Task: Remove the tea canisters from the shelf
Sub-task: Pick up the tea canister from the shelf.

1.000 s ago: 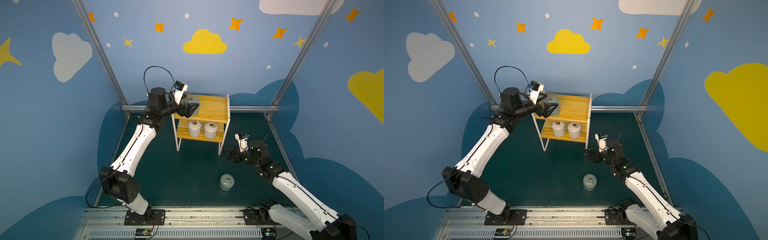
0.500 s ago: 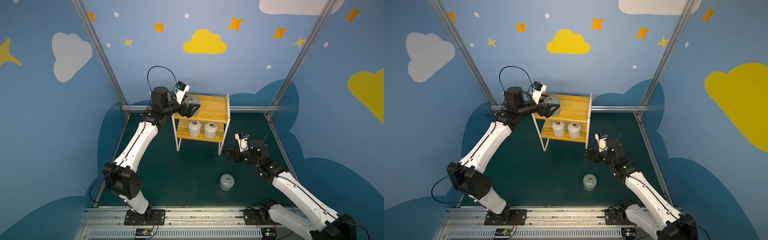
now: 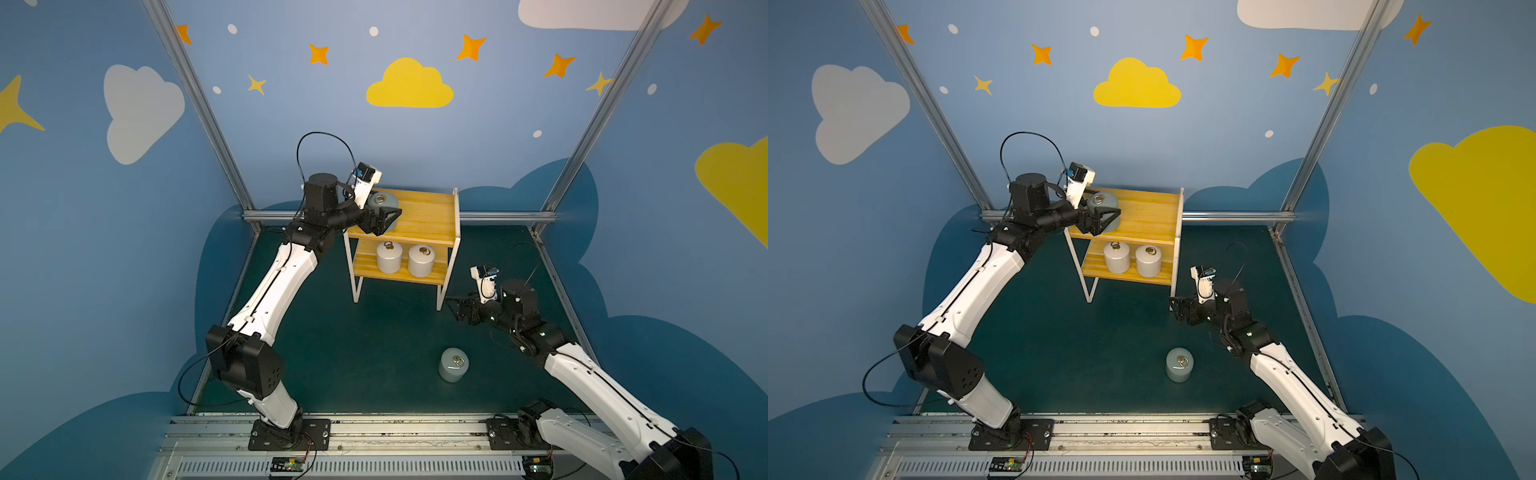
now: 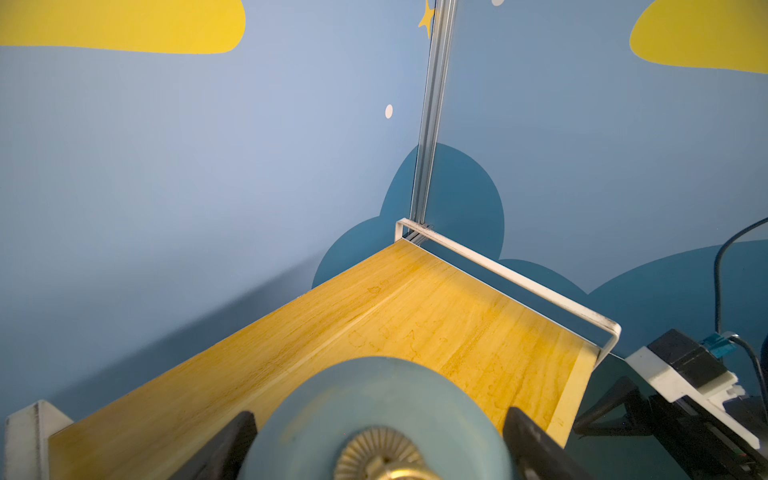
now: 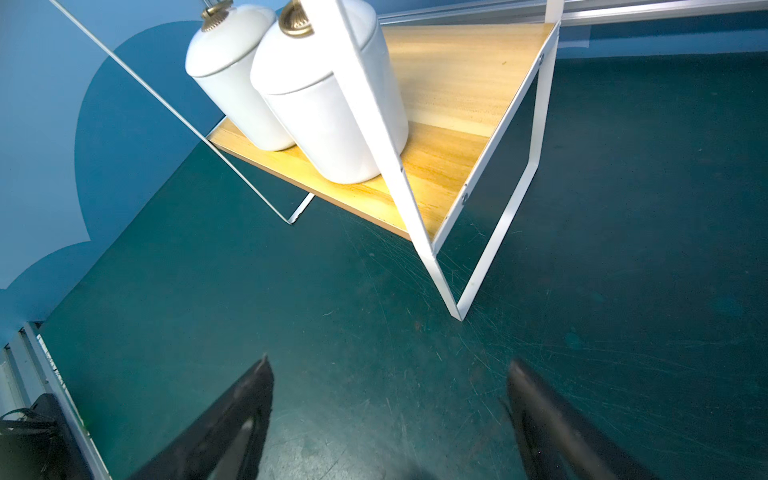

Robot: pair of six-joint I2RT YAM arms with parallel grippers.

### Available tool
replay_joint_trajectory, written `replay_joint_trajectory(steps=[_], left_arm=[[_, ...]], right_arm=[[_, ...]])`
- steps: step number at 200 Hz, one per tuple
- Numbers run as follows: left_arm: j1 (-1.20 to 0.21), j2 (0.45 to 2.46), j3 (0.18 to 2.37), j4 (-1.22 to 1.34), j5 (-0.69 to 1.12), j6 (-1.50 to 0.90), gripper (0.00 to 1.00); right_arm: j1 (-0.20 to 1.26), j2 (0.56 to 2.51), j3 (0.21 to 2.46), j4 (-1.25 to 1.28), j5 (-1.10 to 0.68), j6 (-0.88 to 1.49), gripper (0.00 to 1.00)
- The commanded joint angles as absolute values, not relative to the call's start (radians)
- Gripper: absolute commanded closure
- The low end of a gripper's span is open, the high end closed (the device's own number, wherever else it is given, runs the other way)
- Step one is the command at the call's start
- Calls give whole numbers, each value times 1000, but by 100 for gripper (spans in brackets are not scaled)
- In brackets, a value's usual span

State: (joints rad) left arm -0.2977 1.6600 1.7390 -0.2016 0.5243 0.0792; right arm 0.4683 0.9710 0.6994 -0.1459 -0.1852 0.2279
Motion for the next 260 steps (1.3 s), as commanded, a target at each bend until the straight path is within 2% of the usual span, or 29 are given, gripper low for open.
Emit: replay_joint_trajectory(steps=[1, 91, 198, 260], left_arm=[[-302, 1678, 1766, -207, 541, 84, 11], [-306, 1674, 1758, -196, 548, 78, 34], [-364, 1520, 1667, -188, 581, 69, 41], [-482, 1324, 1409, -116, 514, 20, 43]], right_arm=[[464, 961, 701, -127, -192, 232, 11], [463, 957, 695, -130, -188, 230, 11], [456, 947, 695, -124, -178, 222, 11], [452, 937, 711, -131, -166, 209, 11]])
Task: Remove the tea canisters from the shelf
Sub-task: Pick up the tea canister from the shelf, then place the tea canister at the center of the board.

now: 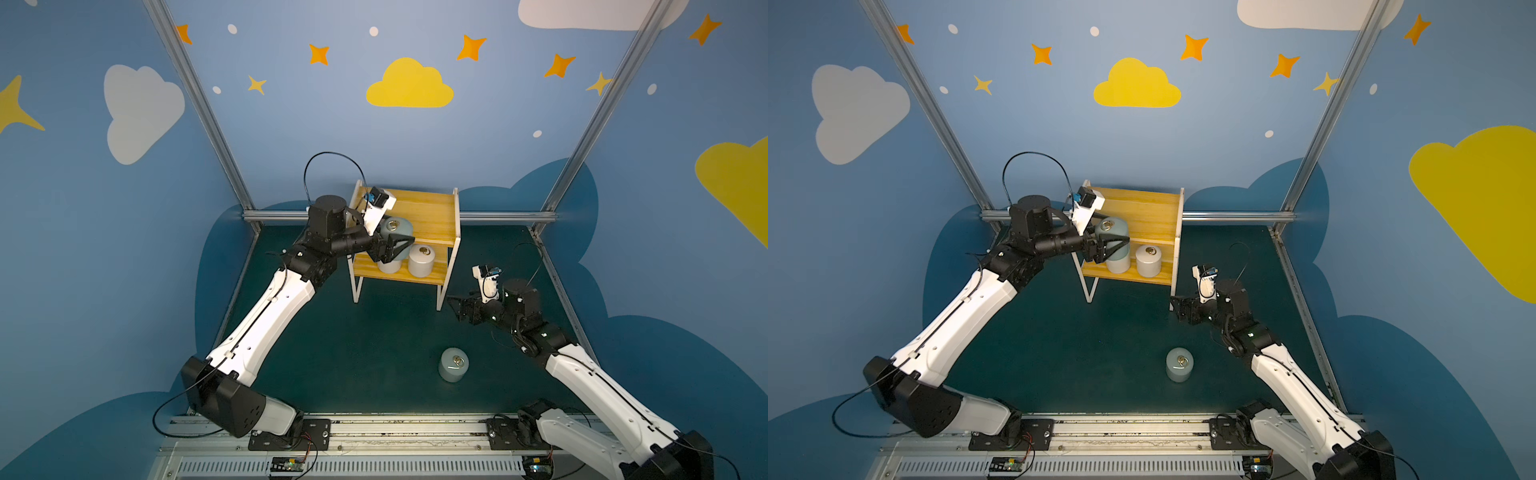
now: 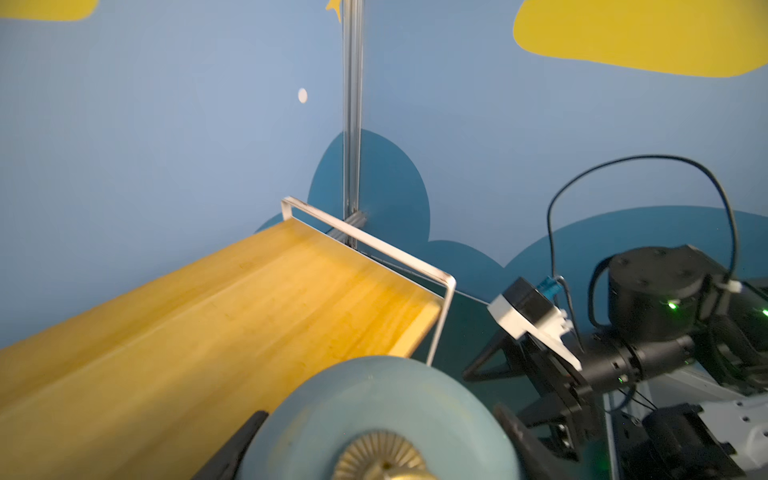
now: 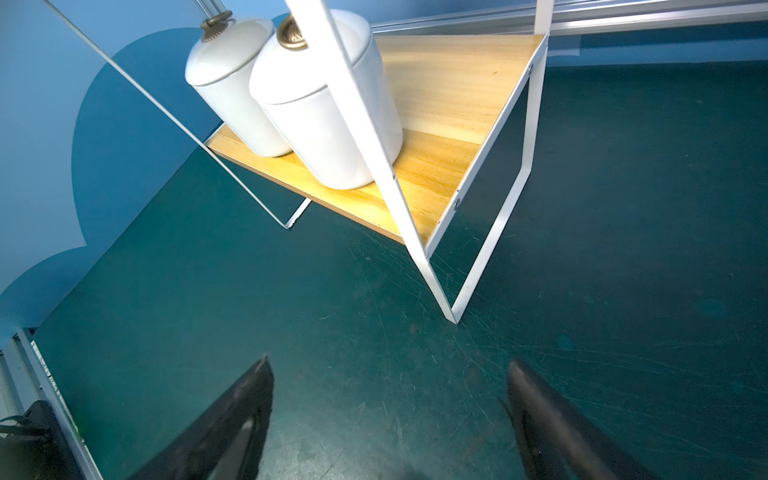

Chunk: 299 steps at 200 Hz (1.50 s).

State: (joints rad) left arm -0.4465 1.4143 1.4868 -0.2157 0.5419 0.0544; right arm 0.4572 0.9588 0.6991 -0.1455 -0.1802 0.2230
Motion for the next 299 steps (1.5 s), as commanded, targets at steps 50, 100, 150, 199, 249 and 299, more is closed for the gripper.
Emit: replay_joint_trajectory(steps=[50, 100, 150, 199, 249, 299], left_arm=[[-577, 1179, 1148, -43, 454, -27, 46], [-694, 1104, 881, 107, 401, -74, 48], [-796, 1160, 701, 260, 367, -87, 49], [-858, 1279, 596, 488, 325, -93, 53], [-935, 1462, 562, 650, 283, -66, 56], [-987, 1577, 545, 766, 242, -72, 57]], right_arm=[[452, 897, 687, -130, -136, 213, 11], [453, 840, 631, -122, -98, 214, 11], [451, 827, 581, -86, -89, 215, 11], [450, 827, 554, -57, -78, 217, 11], [449, 851, 554, -37, -69, 204, 11], [446, 873, 553, -20, -78, 199, 11]])
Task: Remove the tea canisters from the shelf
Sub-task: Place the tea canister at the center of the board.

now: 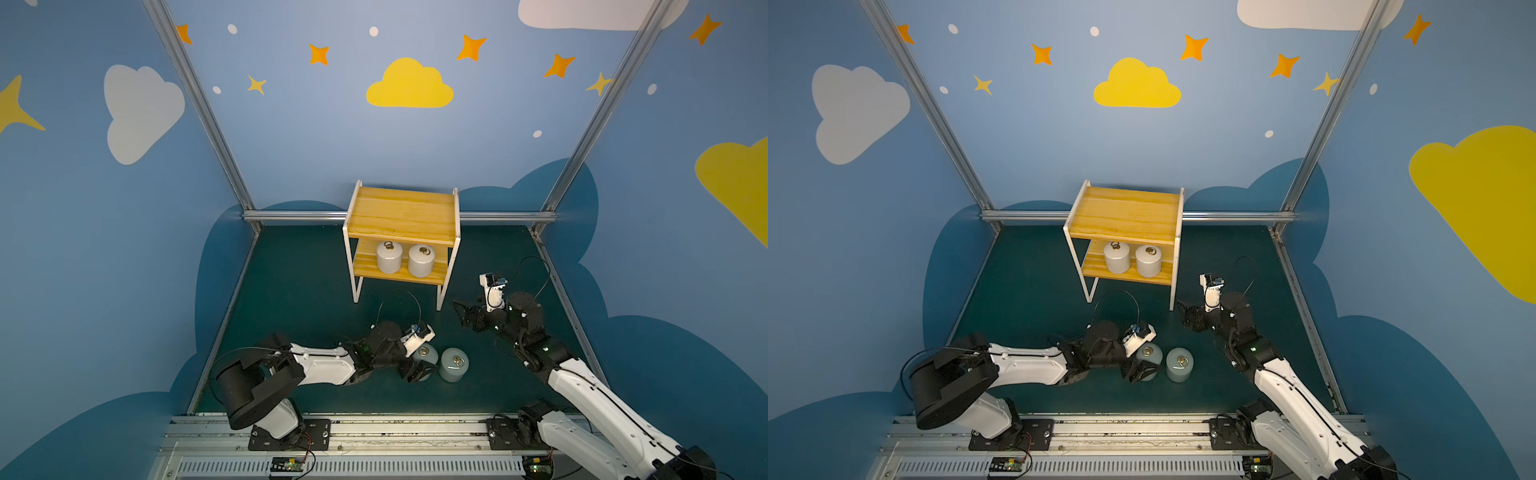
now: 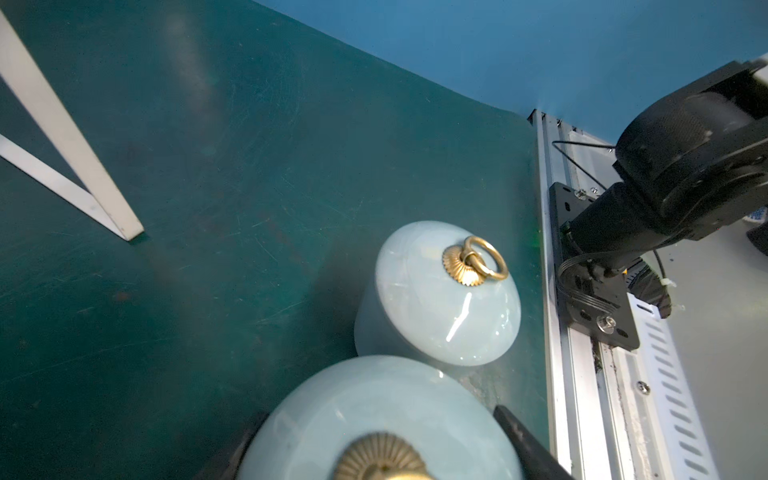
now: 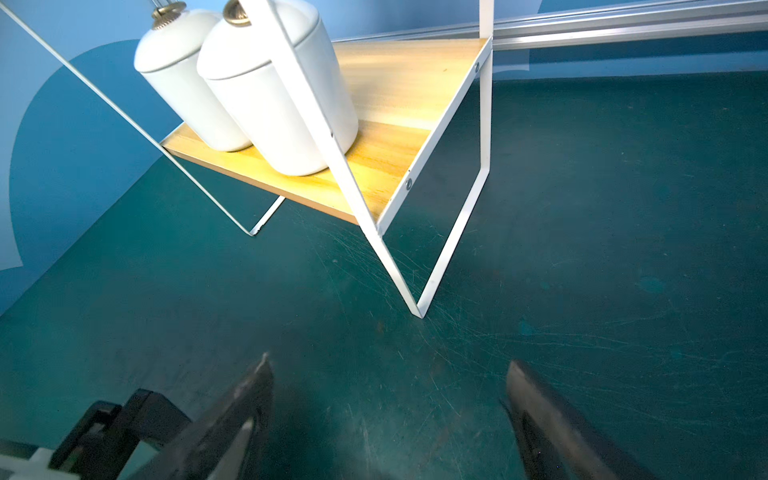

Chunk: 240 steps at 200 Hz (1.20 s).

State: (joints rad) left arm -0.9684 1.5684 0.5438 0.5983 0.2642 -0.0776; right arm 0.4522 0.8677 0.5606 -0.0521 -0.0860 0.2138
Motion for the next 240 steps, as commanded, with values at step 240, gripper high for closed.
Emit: replay_joint_trajectory(steps=[240], left_arm=[[-1029, 1600, 477, 757, 155, -46, 27]], right_arm=[[422, 815, 521, -48, -88, 194, 11]])
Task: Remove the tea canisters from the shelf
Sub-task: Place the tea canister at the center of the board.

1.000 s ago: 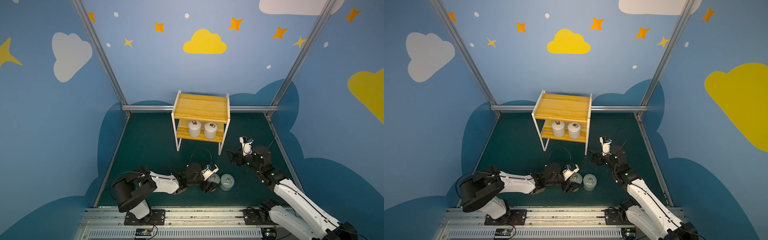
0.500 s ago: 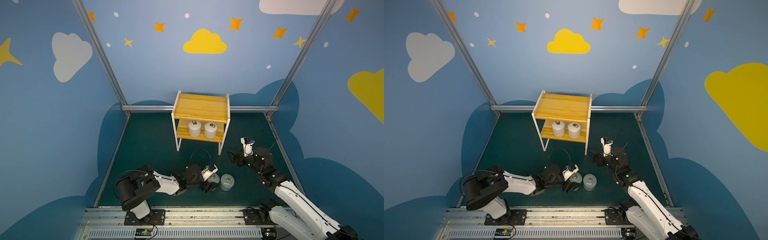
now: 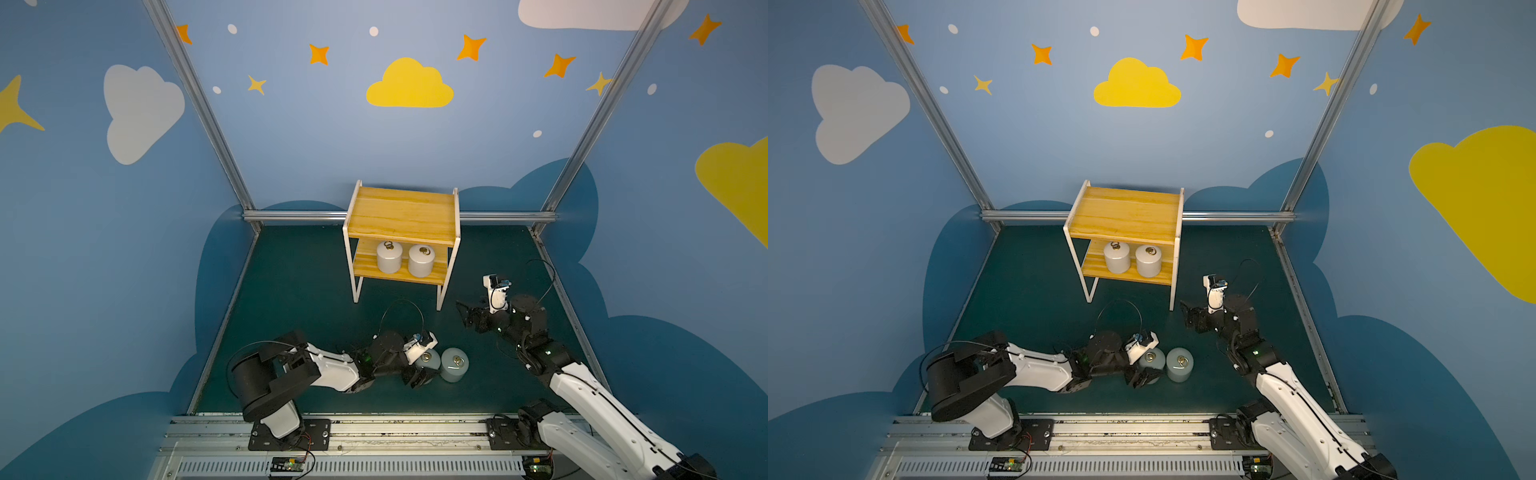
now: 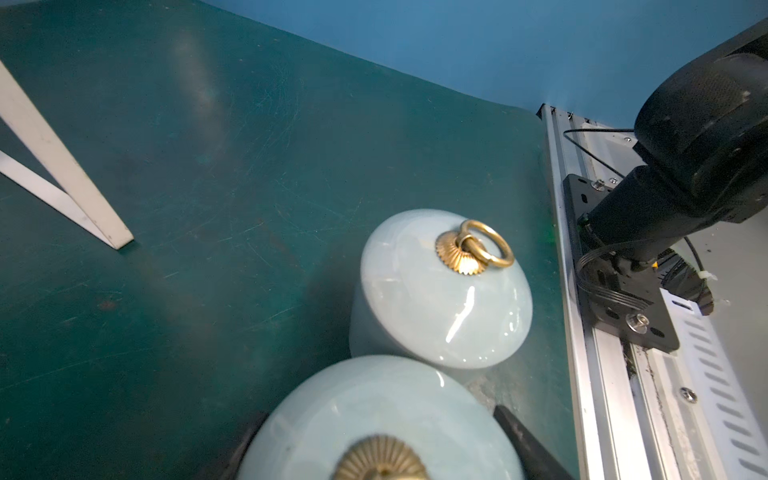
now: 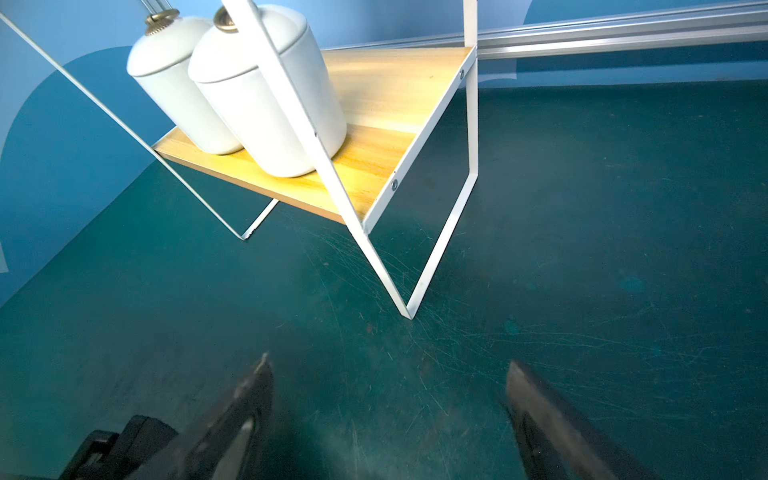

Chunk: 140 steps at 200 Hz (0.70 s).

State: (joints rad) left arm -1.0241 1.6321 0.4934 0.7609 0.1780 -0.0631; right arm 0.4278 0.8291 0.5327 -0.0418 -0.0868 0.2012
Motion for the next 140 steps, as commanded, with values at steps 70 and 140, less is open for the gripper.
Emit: replay_joint_trajectory(steps=[70, 140], left_arm=[[-1029, 1585, 473, 722, 143, -31, 21], [-1029, 1557, 470, 671, 137, -12, 19]], right_arm=[[419, 804, 511, -50, -92, 199, 11], [416, 797, 504, -53, -95, 201, 11]])
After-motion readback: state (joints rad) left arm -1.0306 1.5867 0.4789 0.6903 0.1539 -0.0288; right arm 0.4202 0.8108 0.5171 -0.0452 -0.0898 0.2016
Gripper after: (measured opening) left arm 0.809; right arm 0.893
